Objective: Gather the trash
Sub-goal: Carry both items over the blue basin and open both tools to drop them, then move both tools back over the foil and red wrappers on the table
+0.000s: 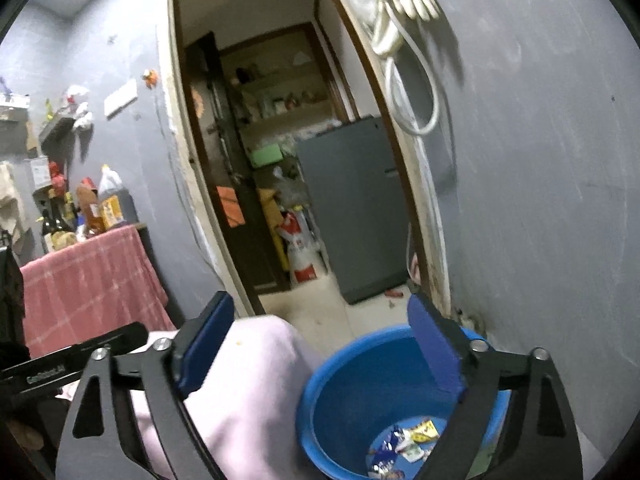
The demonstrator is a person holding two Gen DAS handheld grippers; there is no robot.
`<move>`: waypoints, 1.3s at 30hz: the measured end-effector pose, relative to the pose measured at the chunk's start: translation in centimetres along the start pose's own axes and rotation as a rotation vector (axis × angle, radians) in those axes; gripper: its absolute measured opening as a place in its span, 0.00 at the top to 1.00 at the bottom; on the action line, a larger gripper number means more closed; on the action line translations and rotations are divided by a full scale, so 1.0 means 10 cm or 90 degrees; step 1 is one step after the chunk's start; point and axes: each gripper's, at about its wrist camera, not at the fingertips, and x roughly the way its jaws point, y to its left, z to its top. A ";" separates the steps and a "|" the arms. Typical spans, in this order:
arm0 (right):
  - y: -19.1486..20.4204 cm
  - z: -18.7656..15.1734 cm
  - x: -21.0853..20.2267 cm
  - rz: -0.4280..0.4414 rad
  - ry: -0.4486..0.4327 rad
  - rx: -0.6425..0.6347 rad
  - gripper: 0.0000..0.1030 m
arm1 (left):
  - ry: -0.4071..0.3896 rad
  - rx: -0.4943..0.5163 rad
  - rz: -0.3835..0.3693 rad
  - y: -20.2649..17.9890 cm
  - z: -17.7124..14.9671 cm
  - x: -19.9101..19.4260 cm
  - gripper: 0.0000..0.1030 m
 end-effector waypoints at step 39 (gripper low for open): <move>1.87 -0.55 0.24 0.235 0.090 -0.203 0.00 | -0.056 -0.031 0.284 1.78 -0.41 -1.25 0.04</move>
